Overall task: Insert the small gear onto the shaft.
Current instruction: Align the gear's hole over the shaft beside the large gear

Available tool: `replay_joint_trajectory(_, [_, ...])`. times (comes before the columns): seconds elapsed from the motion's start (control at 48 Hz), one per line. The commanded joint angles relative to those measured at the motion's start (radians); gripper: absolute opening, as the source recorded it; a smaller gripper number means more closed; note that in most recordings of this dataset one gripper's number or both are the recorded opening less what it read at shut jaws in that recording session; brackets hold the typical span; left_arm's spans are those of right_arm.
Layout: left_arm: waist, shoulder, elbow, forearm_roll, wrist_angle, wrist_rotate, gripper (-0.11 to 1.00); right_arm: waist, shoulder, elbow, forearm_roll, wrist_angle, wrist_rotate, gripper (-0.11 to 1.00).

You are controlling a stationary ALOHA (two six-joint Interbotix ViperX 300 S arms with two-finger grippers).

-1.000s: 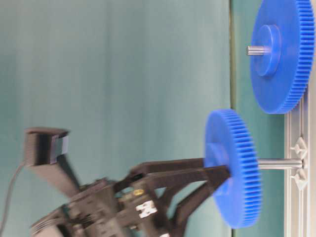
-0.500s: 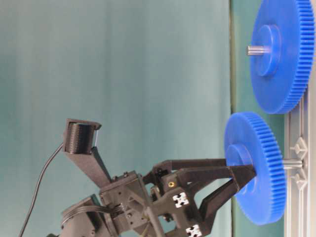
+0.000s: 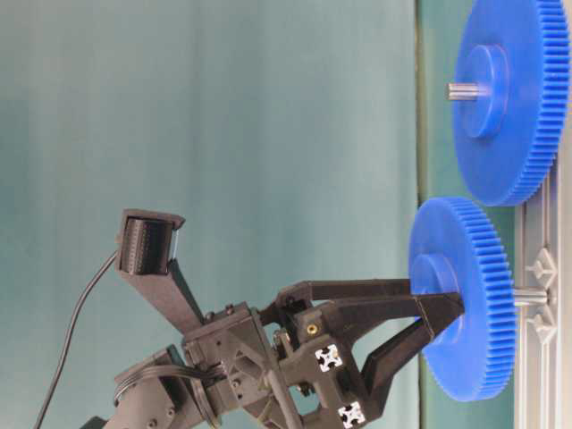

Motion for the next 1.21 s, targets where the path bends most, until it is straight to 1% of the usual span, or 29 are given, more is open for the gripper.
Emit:
replay_joint_trajectory(0.0, [0.012, -0.009, -0.023, 0.002, -0.011, 0.002, 0.71, 0.0, 0.003, -0.008, 0.003, -0.009, 0.023, 0.13])
replay_joint_trajectory(0.125, [0.011, -0.012, -0.025, 0.002, -0.021, 0.0, 0.71, 0.0, 0.003, -0.008, 0.003, -0.011, 0.038, 0.13])
replay_joint_trajectory(0.417, [0.012, 0.0, -0.023, 0.002, -0.023, -0.02, 0.71, 0.0, 0.005, -0.008, 0.003, -0.021, 0.041, 0.13])
replay_joint_trajectory(0.792, [0.011, 0.0, -0.023, 0.002, -0.021, -0.023, 0.71, 0.0, 0.003, 0.0, 0.003, -0.023, 0.041, 0.13])
replay_joint_trajectory(0.916, [0.0, 0.0, -0.026, 0.002, -0.015, -0.015, 0.76, 0.0, 0.003, 0.0, 0.003, -0.023, 0.041, 0.13])
replay_joint_trajectory(1.187, [-0.031, -0.005, -0.031, 0.002, 0.014, -0.021, 0.75, -0.014, 0.003, 0.0, 0.003, -0.025, 0.043, 0.13])
